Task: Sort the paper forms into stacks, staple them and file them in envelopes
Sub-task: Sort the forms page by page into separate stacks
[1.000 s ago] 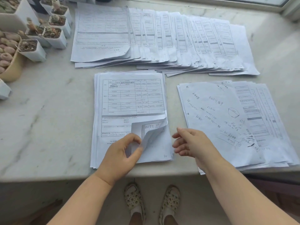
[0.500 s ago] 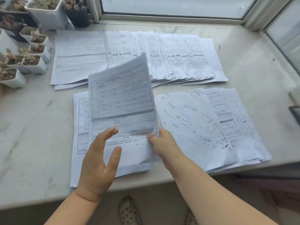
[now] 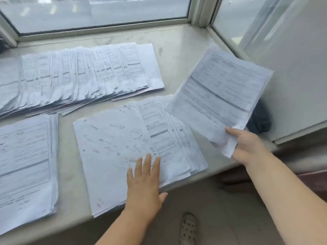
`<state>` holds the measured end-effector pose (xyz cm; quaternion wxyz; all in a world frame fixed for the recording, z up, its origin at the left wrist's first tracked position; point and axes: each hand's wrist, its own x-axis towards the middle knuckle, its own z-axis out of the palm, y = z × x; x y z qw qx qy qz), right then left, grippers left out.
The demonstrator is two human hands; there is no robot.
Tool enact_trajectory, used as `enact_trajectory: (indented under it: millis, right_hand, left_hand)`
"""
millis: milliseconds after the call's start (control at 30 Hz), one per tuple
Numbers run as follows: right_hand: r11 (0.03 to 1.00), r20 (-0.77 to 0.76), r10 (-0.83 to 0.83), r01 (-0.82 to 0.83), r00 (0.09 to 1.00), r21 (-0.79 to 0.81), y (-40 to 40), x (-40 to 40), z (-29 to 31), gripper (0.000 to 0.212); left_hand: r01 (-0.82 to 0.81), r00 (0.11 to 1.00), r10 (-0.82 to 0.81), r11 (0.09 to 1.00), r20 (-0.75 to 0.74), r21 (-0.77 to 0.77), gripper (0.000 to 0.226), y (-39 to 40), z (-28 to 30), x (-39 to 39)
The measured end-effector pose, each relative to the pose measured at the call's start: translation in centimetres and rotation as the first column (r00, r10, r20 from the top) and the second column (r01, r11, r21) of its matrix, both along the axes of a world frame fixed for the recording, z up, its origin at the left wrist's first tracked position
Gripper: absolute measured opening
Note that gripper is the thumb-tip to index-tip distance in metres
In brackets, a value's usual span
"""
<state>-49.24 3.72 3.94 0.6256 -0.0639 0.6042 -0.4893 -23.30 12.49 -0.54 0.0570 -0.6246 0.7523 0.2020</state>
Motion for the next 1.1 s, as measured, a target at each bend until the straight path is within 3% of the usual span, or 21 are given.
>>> enact_trajectory:
  millis: [67,233,400,500,667,733,867,900,1000,1033,1100]
  right_hand:
    - [0.993,0.049,0.1,-0.103,0.994,0.059,-0.5,-2.0,-1.2,0.029]
    - [0.885,0.141,0.445,-0.459,0.884,0.08,-2.3,-3.4,-3.4,0.03]
    - [0.791,0.229,0.585,-0.609,0.778,0.047,-3.3,-2.7,-4.3,0.032]
    - [0.794,0.311,0.58,-0.608,0.753,-0.006,-3.5,-1.6,-4.8,0.044]
    - [0.834,0.428,0.531,-0.54,0.731,-0.113,-3.6,0.3,-5.1,0.03]
    - [0.851,0.471,0.508,-0.507,0.722,-0.14,-3.8,1.1,-4.5,0.037]
    - [0.852,0.389,0.523,-0.462,0.759,-0.244,-4.4,1.1,-2.9,0.035]
    - [0.866,0.348,0.498,-0.433,0.794,-0.251,-4.6,0.2,-2.8,0.035]
    - [0.924,0.071,0.365,-0.353,0.928,-0.145,-4.9,-3.5,-2.8,0.037]
    - [0.924,-0.07,0.366,-0.371,0.928,-0.09,-4.6,-4.8,-2.9,0.034]
    - [0.883,-0.287,0.455,-0.468,0.843,0.027,-3.5,-7.0,-2.9,0.028]
  left_hand:
    - [-0.001,1.0,0.002,0.998,-0.018,0.066,0.105,-0.7,-0.5,-0.4]
    - [-0.004,0.998,-0.002,0.995,-0.056,-0.098,0.069,-0.5,-2.4,0.9]
    - [0.03,0.999,-0.038,0.97,-0.03,-0.241,0.053,0.1,-3.0,-0.1]
    - [-0.014,0.996,-0.011,0.958,-0.089,-0.286,0.049,0.4,-3.2,-0.1]
    - [-0.028,1.0,0.024,0.973,-0.019,-0.229,0.076,0.7,-3.6,-0.9]
    - [-0.051,0.999,0.051,0.984,-0.006,-0.171,0.074,0.6,-3.8,-1.3]
    - [-0.219,0.968,0.192,0.961,-0.159,-0.172,0.061,0.8,-4.0,-1.8]
    - [-0.328,0.92,0.275,0.93,-0.279,-0.166,0.063,1.0,-3.9,-1.8]
    - [-0.679,0.581,0.539,0.734,-0.61,0.002,0.044,1.5,-2.6,-2.3]
    - [-0.769,0.433,0.604,0.635,-0.668,0.075,0.041,1.5,-2.2,-2.7]
    - [-0.879,0.114,0.657,0.417,-0.745,0.233,0.046,1.6,-2.2,-2.9]
